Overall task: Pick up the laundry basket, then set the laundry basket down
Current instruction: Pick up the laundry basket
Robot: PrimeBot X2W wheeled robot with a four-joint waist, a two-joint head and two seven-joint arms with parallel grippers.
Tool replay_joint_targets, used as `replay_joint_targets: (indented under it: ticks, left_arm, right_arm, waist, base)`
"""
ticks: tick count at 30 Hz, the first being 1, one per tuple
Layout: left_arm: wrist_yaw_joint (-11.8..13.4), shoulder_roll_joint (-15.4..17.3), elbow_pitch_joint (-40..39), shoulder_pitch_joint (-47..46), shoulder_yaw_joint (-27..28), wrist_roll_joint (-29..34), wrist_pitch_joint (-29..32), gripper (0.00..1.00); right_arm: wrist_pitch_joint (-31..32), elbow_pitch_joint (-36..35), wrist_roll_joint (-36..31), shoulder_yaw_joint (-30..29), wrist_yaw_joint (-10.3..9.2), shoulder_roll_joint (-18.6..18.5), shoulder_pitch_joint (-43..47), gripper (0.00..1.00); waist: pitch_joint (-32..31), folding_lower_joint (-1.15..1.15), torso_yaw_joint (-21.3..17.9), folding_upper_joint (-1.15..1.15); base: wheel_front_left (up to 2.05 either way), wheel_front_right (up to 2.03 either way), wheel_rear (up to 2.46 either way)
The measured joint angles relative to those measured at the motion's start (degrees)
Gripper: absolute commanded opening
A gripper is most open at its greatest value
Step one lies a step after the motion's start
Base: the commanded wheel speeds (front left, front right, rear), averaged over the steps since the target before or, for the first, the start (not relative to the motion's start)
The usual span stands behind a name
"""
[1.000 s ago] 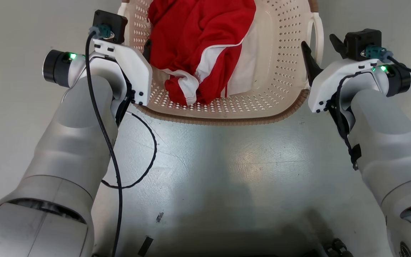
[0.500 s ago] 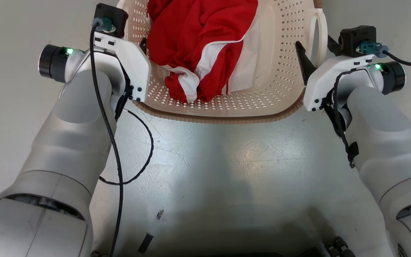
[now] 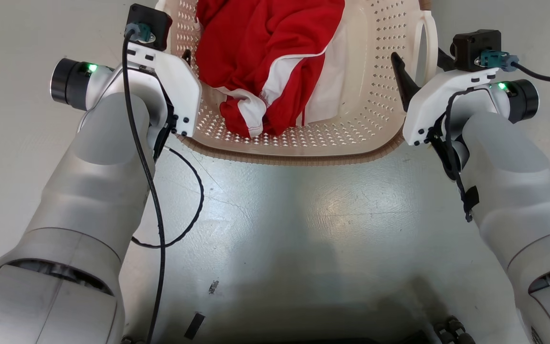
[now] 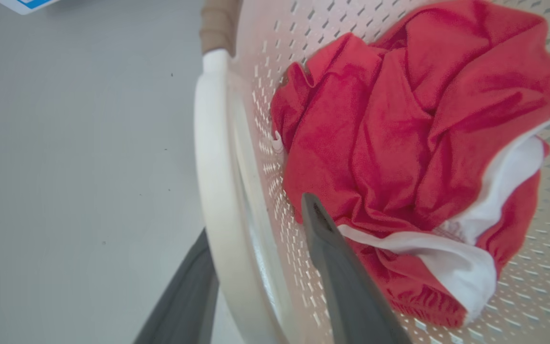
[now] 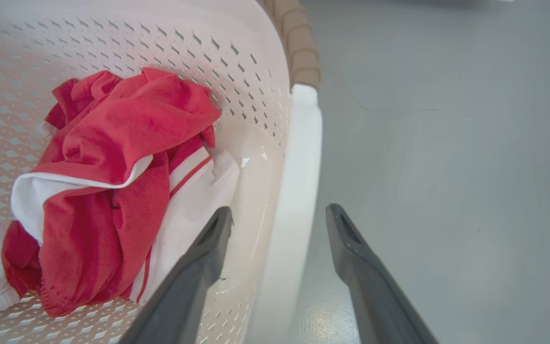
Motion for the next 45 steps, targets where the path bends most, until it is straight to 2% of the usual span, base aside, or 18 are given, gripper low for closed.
replay_joint_targets:
  ticks: [1, 2, 3, 12, 21, 27, 45]
  left_arm:
    - [0.0, 0.01, 0.0, 0.0, -0.16, 0.0, 0.2, 0.47]
    - [0.0, 0.01, 0.0, 0.0, -0.16, 0.0, 0.2, 0.27]
    - [0.02, 0.04, 0.01, 0.0, -0.22, 0.0, 0.2, 0.0]
    - [0.2, -0.56, 0.16, 0.3, -0.25, -2.01, 1.12, 0.0]
    - [0.89, -1.14, 0.15, 4.66, -0.1, -4.3, 1.7, 0.0]
    - [1.18, -1.38, 0.31, 7.57, -0.14, -5.98, 2.49, 0.0]
    - [1.18, -1.41, 0.75, 19.25, -1.24, -8.99, 6.31, 0.0]
  right_arm:
    - [0.22, 0.04, 0.12, 0.02, 0.0, -0.01, -0.01, 0.62]
    - [0.22, 0.04, 0.12, 0.02, 0.0, -0.01, -0.01, 0.2]
    - [0.35, 0.1, 0.12, 0.02, 0.0, 0.0, -0.03, 0.0]
    - [1.75, 1.08, 0.27, -0.92, -0.09, 0.09, -0.04, 0.0]
    - [4.83, 1.66, -1.67, -0.65, -0.09, 0.14, 1.1, 0.0]
    - [7.67, 1.55, -0.9, 2.04, -0.09, 0.14, 3.13, 0.0]
    - [15.97, -3.39, 8.66, 13.41, -0.16, -0.12, 14.98, 0.0]
  waist:
    - [-0.01, 0.0, -0.03, 0.0]
    - [-0.01, 0.0, -0.03, 0.0]
    - [-0.02, 0.0, -0.07, 0.0]
    - [-0.77, 0.0, 0.16, 0.0]
    - [-4.89, 0.0, 1.21, 0.0]
    - [-8.79, 0.0, 1.7, 0.0]
    - [-23.84, 0.0, 0.72, 0.0]
  base:
    - [0.0, 0.0, 0.0]
    - [0.0, 0.0, 0.0]
    - [0.0, 0.0, 0.0]
    - [0.0, 0.0, 0.0]
    - [0.0, 0.0, 0.0]
    - [0.0, 0.0, 0.0]
    - [0.0, 0.0, 0.0]
